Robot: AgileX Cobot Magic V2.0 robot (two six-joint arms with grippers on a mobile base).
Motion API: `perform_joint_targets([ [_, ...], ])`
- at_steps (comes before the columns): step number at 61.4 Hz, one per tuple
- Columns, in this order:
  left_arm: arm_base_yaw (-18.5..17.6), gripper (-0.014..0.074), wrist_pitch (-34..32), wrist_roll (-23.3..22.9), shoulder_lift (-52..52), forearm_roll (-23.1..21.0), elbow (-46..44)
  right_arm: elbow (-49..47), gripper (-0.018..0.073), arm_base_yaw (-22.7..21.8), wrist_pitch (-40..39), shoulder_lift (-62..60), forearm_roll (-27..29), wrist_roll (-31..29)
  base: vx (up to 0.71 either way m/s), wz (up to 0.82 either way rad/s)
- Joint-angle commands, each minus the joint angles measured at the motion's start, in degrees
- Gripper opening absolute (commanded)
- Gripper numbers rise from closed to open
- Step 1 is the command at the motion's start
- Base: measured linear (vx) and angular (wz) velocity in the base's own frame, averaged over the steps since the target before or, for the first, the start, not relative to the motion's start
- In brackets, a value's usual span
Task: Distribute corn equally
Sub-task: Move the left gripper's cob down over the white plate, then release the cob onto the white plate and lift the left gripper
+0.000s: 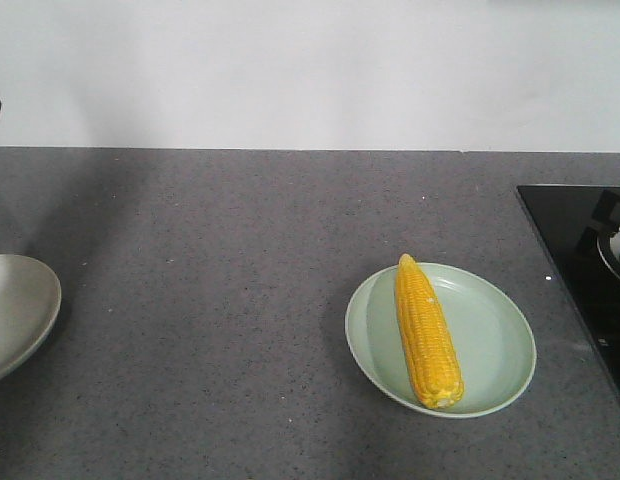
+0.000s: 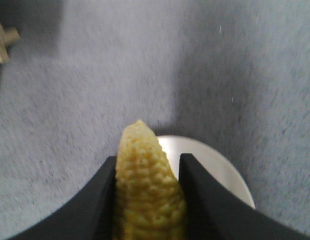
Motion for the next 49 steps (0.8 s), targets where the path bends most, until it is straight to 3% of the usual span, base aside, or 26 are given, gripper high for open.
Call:
perform_joint_targets([
  [1, 0.58, -0.0007, -1.60, -0.67, -2.70, 0.53, 2.51, -1.02, -0.0004, -0.16, -3.76, 0.45, 0.87, -0.10, 0.00, 0.00],
  [15, 1.17, -0.0007, -1.60, -0.59, -1.51, 2.79, 7.38, -1.02, -0.0004, -0.16, -3.41, 0.45, 0.87, -0.10, 0.00, 0.00],
  [49, 1.17, 0.0003, -2.48, -0.59, 7.10, 3.68, 7.42, -1.02, -0.0004, -0.16, -1.98, 0.45, 0.87, -0.10, 0.00, 0.00],
])
